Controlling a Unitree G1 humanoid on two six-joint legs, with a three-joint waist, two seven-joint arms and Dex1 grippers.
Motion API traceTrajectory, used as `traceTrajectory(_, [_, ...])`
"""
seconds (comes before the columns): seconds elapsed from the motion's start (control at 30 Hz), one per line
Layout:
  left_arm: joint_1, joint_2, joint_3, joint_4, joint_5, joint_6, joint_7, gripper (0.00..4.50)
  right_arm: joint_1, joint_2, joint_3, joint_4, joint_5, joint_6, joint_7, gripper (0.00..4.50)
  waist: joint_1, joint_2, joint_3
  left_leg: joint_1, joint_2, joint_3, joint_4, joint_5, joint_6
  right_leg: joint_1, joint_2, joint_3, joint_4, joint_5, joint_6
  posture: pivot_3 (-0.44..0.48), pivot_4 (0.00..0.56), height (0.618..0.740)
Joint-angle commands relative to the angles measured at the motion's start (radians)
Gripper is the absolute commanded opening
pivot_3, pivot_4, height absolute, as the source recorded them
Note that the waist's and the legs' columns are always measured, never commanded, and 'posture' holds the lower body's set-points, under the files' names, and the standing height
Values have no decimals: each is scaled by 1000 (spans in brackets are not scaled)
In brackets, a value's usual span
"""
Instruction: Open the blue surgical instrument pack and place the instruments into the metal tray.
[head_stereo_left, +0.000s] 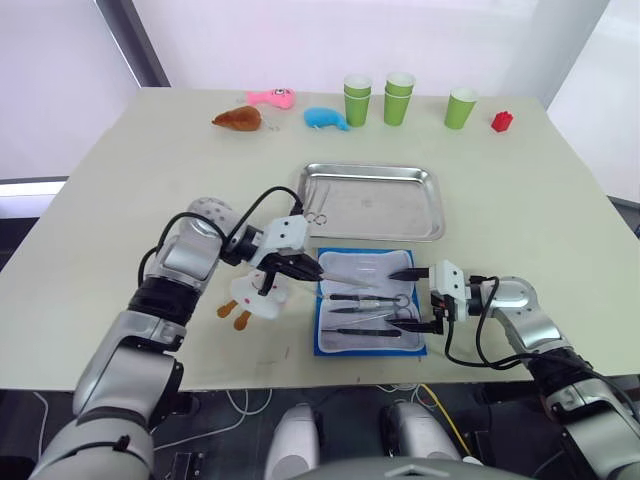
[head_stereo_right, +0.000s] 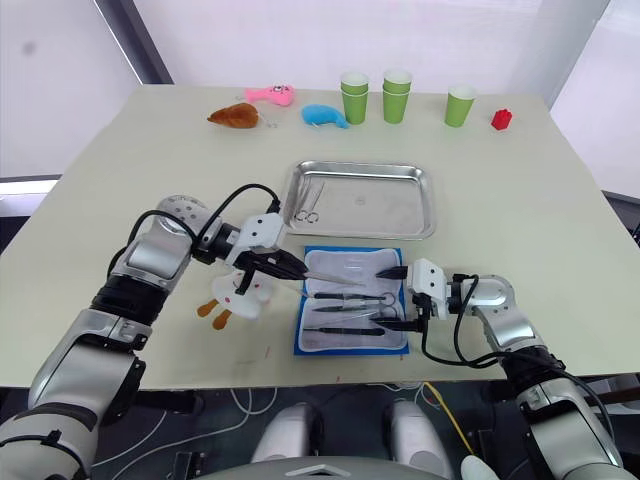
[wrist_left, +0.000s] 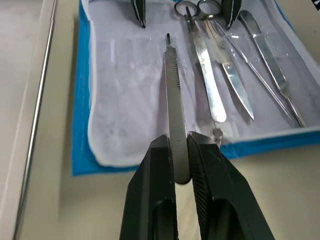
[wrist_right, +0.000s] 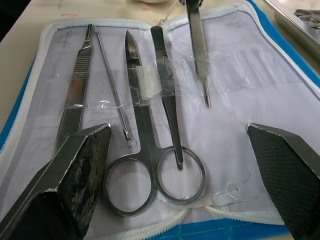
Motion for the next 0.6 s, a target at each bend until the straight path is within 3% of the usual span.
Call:
traceTrajectory(0.03, [-38,37,16,-47,-30,7,-56,13,65,-19,72,108,-118,43,-4,4500,0,0,0,0,0,0,0,0,0,0,0,0,0,0,0,0,150,739])
traceTrajectory(0.47, [-48,251,-34,-126,-159,8,-58,13,68,-21,72,103,-117,45,-3,4500,0,0,0,0,0,0,0,0,0,0,0,0,0,0,0,0,150,739])
traceTrajectory(0.6, [-83,241,12,-122,-214,71,-57,13,69,-21,74,106,-118,43,-2,4500,1,0,0,0,0,0,0,0,0,0,0,0,0,0,0,0,150,739])
